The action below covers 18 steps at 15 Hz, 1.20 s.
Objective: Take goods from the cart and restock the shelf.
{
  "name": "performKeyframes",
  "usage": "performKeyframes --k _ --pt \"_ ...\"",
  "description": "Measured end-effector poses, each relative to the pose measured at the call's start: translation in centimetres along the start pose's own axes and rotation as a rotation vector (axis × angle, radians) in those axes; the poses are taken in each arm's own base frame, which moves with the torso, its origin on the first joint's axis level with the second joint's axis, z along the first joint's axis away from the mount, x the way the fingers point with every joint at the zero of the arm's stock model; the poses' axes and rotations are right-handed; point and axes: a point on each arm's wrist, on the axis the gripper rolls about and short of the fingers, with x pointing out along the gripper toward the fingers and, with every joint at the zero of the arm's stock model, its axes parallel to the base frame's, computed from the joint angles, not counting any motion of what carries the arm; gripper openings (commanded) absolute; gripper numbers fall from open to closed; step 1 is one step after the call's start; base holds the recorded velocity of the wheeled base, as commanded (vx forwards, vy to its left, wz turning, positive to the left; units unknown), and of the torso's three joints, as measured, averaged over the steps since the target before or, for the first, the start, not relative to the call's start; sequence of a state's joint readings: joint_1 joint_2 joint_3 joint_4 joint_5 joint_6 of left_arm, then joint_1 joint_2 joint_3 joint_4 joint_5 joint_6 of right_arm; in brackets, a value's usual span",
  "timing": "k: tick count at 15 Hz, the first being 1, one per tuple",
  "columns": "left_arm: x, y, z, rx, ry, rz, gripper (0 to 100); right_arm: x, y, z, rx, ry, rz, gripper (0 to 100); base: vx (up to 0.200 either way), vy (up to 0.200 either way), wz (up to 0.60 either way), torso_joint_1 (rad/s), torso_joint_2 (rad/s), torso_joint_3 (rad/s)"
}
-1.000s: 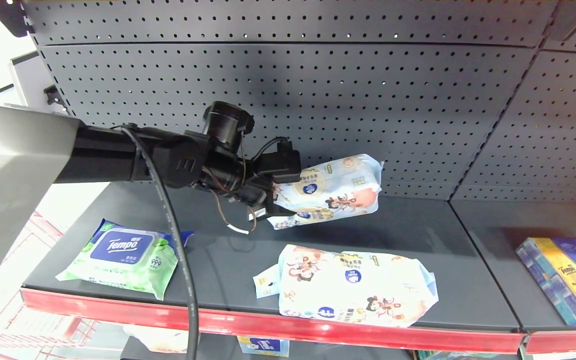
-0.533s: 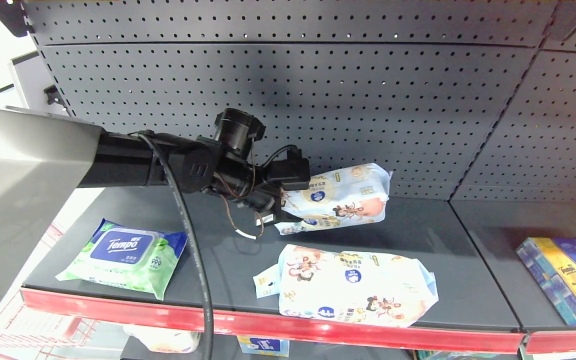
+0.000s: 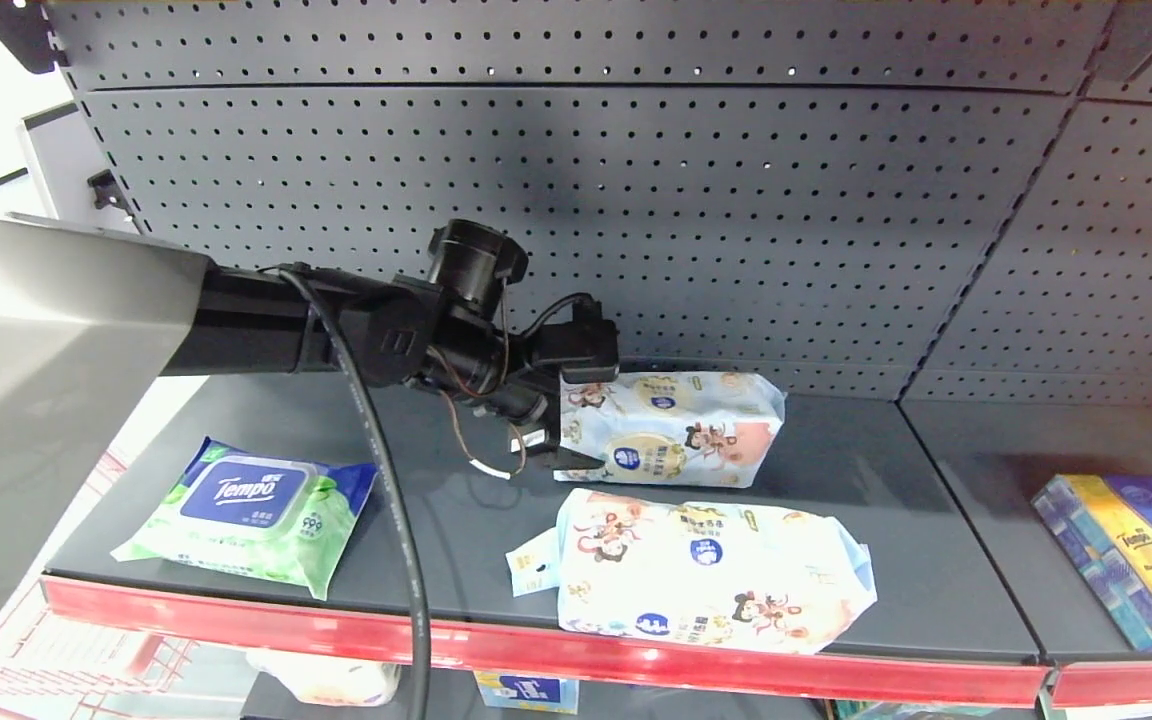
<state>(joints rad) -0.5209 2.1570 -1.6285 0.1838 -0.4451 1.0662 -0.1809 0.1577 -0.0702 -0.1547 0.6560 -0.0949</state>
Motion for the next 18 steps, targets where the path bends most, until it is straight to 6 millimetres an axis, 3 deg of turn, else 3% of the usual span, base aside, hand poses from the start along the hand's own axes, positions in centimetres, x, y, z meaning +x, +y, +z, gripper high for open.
performKeyframes --k 5,9,13,18 --pt "-2.8 0.5 -0.1 -0.069 -0.004 0.037 100 0.1 0.0 -0.2 0.008 0.01 -0.002 100 0.0 0.0 0.0 0.0 0.0 0.0" --pt "-4.3 -1.5 0.1 -0.189 0.028 0.017 100 0.2 -0.2 0.1 0.012 0.017 -0.016 100 0.0 0.0 0.0 0.0 0.0 0.0" --pt "-4.4 -2.0 0.1 -0.191 0.109 0.058 100 0.2 -0.2 0.3 0.012 0.018 -0.018 100 0.0 0.0 0.0 0.0 0.0 0.0" --pt "-2.8 -0.7 0.2 -0.164 0.057 0.148 100 0.3 -0.4 1.2 0.003 0.006 -0.018 100 0.0 0.0 0.0 0.0 0.0 0.0"
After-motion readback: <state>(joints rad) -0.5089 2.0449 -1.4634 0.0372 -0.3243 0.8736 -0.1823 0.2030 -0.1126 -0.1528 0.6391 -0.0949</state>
